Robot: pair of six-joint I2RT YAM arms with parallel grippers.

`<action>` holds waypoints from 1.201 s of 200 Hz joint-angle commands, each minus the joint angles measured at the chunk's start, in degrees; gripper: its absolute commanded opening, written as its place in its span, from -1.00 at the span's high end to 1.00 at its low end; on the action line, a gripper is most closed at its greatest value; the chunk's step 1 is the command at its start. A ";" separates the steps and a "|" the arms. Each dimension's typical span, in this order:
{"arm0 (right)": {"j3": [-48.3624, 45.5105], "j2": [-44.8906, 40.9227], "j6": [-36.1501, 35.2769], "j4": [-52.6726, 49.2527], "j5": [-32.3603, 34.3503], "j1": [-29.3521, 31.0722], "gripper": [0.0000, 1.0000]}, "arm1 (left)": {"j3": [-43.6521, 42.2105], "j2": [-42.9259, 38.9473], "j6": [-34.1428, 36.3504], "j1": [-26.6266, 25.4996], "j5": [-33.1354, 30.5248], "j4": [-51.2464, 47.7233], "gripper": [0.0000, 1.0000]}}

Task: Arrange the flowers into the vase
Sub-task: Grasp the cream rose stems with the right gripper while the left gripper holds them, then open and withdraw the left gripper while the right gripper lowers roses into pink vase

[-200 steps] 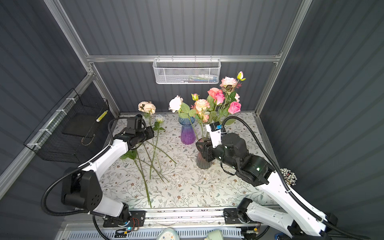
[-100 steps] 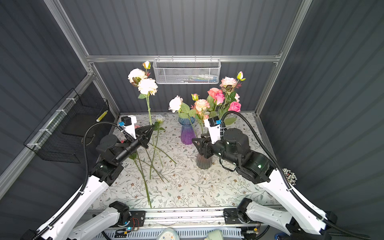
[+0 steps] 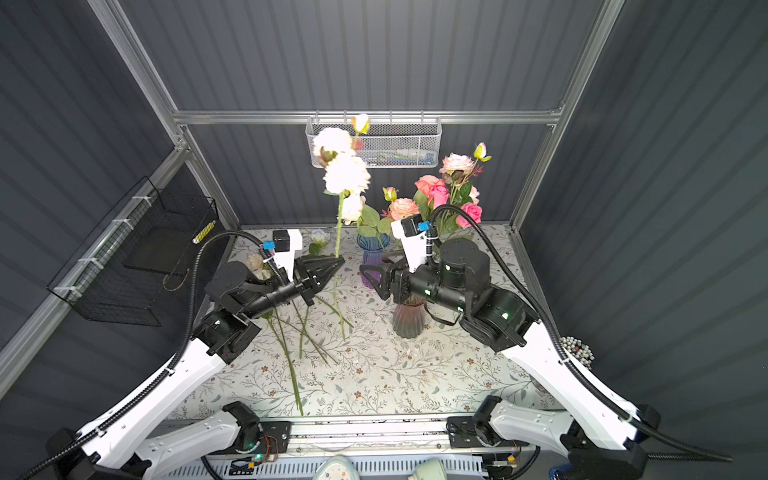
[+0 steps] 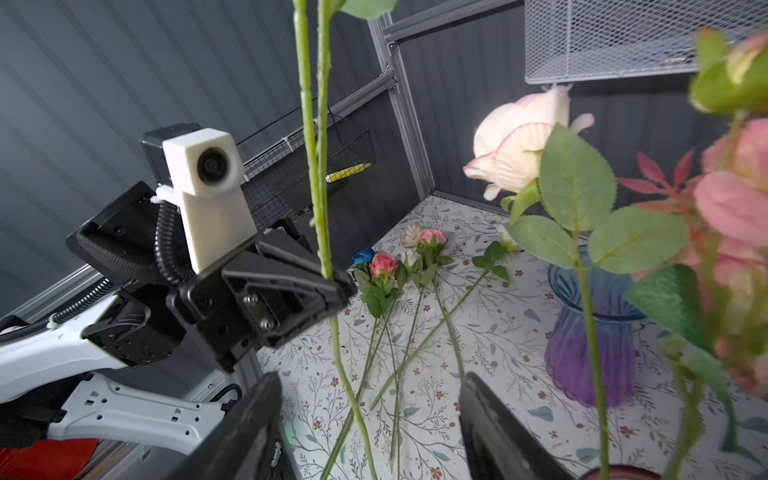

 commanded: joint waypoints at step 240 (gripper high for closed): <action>13.96 -2.24 -10.16 -8.19 20.81 0.34 0.89 | -3.67 -10.39 8.74 -5.18 -22.99 -11.24 -0.60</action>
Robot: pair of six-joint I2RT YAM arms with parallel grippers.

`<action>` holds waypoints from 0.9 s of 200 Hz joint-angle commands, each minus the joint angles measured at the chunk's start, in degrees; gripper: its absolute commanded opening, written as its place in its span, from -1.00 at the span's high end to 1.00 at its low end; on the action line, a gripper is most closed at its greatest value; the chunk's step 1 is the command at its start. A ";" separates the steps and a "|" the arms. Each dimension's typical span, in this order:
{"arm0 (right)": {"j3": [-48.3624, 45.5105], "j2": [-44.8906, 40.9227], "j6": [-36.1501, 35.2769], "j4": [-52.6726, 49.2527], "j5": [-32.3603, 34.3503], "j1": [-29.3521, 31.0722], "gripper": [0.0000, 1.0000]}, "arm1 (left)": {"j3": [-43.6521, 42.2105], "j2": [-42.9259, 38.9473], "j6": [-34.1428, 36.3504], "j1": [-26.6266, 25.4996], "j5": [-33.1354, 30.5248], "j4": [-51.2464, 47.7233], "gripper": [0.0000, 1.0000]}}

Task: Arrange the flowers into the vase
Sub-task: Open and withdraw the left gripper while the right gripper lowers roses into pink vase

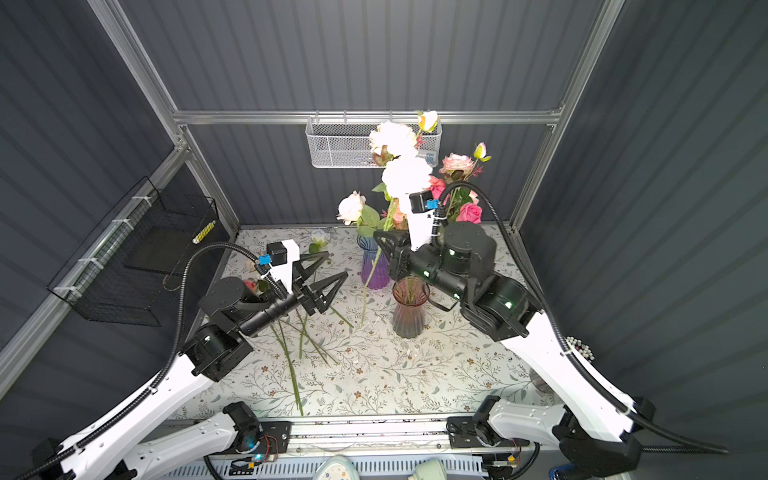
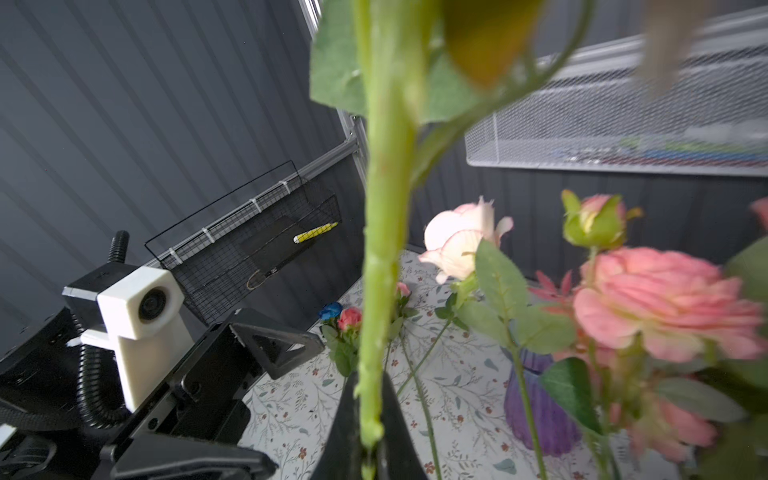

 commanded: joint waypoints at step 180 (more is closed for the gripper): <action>-10.54 0.55 -4.64 -2.18 10.61 -6.94 0.71 | -4.68 -3.09 2.86 -0.22 -6.20 -6.22 -0.61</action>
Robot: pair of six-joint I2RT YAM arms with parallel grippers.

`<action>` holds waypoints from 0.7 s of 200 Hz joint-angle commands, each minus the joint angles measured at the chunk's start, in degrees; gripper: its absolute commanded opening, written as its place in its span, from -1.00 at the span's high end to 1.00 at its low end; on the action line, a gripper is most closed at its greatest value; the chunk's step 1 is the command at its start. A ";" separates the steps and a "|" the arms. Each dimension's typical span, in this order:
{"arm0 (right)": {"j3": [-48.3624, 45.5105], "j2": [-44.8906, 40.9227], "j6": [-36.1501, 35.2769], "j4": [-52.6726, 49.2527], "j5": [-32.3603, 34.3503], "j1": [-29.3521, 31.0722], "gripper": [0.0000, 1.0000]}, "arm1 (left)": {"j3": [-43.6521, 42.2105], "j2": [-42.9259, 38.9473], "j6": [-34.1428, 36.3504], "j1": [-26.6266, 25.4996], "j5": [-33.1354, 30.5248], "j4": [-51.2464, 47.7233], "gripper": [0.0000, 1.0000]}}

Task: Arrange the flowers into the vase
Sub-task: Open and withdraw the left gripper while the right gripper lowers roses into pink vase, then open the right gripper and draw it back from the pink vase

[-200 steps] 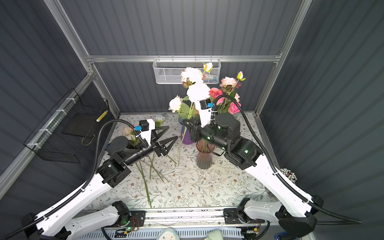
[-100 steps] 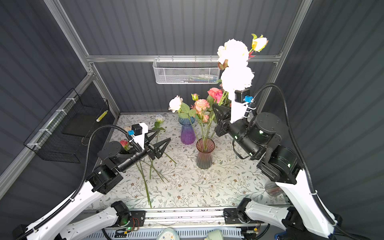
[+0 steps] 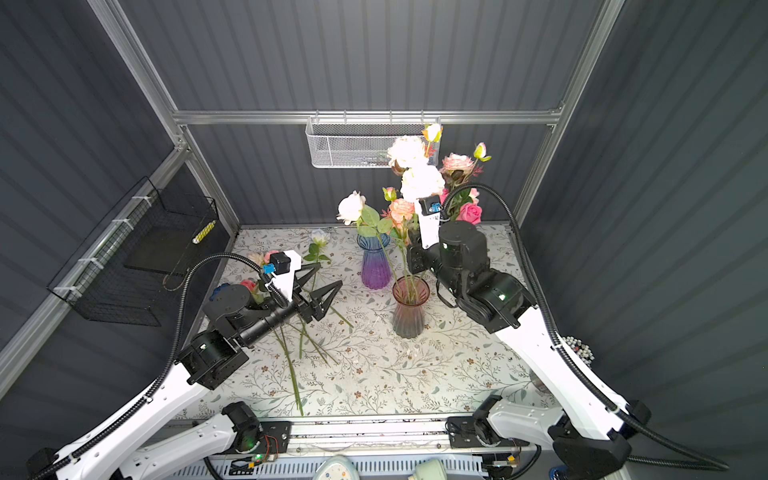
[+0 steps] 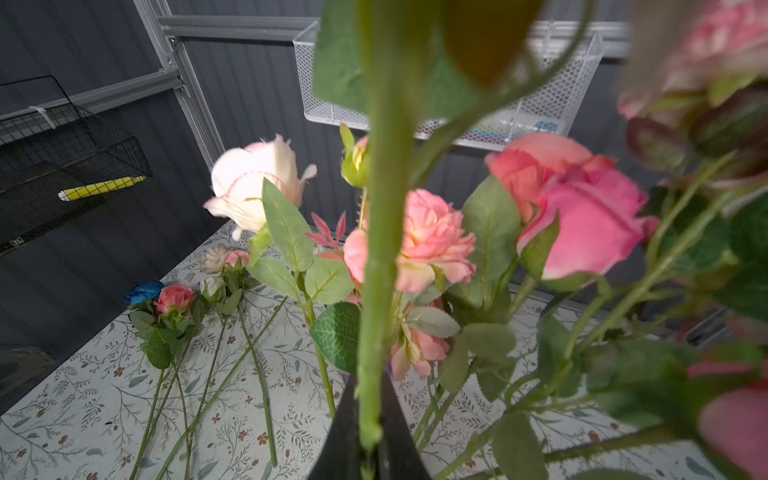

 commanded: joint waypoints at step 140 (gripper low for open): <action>-6.58 -12.73 13.55 -5.88 -4.62 1.70 0.17 | -3.59 1.09 -2.89 -0.22 -6.19 3.53 -0.63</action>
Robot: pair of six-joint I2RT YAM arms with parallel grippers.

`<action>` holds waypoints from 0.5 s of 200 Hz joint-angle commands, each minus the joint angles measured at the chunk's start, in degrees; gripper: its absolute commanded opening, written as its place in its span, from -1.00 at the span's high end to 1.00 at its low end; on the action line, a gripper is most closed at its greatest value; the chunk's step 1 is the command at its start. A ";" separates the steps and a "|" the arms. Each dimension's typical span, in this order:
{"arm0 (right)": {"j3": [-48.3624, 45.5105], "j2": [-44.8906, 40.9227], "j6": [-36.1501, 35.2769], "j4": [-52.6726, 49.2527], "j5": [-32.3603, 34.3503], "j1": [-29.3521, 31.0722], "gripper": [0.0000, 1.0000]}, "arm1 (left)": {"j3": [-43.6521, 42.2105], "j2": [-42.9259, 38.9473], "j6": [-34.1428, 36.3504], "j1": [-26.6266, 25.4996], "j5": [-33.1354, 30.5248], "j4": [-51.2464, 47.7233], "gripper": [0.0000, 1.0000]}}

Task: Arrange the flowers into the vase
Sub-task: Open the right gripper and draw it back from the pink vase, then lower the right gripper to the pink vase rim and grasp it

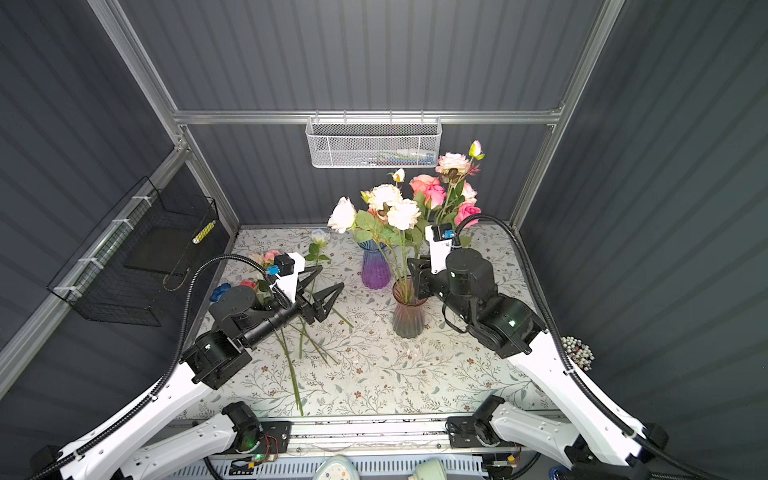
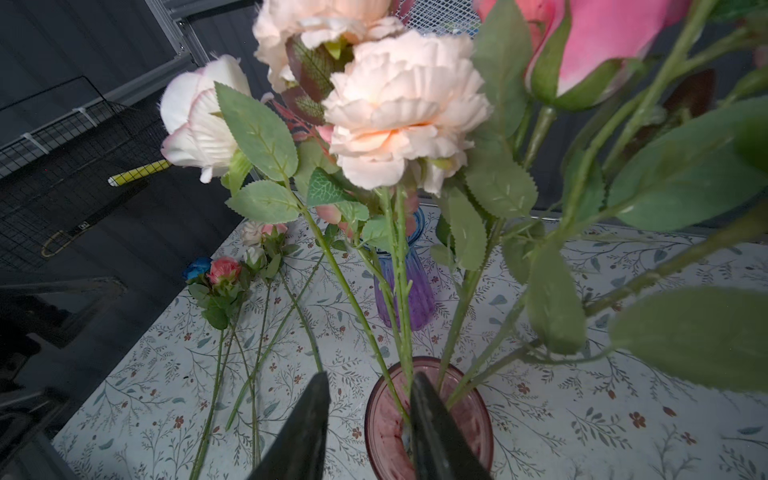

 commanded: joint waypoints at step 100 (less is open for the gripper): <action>10.64 -3.26 10.76 -33.19 7.60 -2.88 0.03 | -11.71 -7.32 -17.35 -0.21 -37.09 -5.21 -0.78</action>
